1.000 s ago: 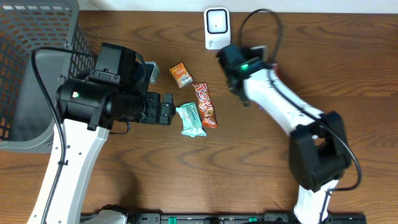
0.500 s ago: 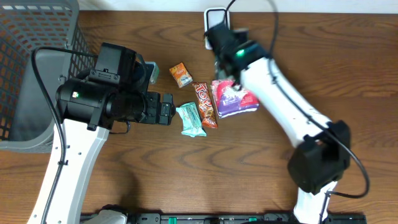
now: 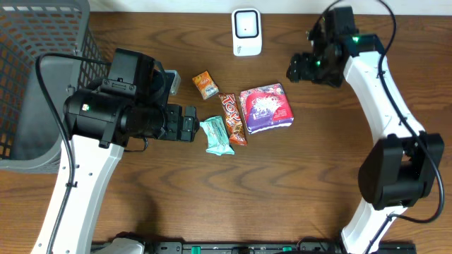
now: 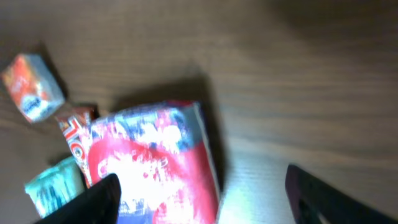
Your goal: Scan the item barcode
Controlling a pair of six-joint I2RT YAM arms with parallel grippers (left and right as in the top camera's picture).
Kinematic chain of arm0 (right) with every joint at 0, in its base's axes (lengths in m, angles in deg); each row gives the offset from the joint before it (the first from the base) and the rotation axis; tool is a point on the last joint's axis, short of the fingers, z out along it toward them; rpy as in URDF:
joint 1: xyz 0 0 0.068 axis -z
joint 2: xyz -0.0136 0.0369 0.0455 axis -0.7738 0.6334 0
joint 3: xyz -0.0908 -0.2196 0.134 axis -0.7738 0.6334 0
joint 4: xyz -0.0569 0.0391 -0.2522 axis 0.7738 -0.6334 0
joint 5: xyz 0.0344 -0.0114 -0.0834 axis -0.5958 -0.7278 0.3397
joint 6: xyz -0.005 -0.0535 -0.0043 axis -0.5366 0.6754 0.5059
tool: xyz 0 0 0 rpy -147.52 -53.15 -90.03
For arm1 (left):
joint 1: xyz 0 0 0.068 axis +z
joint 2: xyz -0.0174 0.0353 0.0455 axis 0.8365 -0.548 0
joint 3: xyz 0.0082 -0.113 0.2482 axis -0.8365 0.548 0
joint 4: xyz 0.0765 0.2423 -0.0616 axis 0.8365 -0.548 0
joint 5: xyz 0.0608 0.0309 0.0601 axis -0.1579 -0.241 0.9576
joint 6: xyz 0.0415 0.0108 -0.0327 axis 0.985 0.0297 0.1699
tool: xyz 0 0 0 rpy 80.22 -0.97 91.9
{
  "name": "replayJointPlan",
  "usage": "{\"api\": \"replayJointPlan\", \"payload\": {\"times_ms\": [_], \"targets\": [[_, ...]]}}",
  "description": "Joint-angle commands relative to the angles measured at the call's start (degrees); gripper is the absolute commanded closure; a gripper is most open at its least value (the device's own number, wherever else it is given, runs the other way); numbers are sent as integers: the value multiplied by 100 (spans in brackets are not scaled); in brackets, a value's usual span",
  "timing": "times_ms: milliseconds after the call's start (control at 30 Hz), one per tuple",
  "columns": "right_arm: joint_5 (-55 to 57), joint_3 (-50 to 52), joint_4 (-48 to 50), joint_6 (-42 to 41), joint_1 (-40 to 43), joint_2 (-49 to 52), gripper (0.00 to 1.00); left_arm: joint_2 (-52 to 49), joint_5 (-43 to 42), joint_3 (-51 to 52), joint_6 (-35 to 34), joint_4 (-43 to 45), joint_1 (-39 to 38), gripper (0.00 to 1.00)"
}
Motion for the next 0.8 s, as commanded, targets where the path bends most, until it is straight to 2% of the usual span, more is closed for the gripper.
{"api": "replayJointPlan", "payload": {"times_ms": [0, 133, 267, 333, 433, 500, 633, 767], "targets": [[-1624, 811, 601, 389, 122, 146, 23, -22, 17, 28, 79, -22, -11, 2], [-1963, 1814, 1598, 348, 94, 157, 25, -22, 17, 28, 79, -22, -11, 2], [-1958, 2745, 2529, 33, -33, 162, 42, -22, 17, 28, 79, -22, -11, 2], [-1956, 2938, 2754, -87, -55, 162, 59, -22, 17, 28, 79, -22, -11, 2], [-1974, 3003, 2975, -461, -57, 162, 96, -22, 17, 28, 79, -22, -11, 2], [-2260, 2887, 3088, -911, -22, 138, 99, -22, 17, 28, 79, -24, -11, 2], [-3200, 2378, 3241, -1137, 72, 111, 99, -22, 17, 28, 79, -22, -11, 2], [-3327, 1714, 3521, -1958, 83, 103, 99, -22, 17, 28, 79, -22, -11, 2]]}}
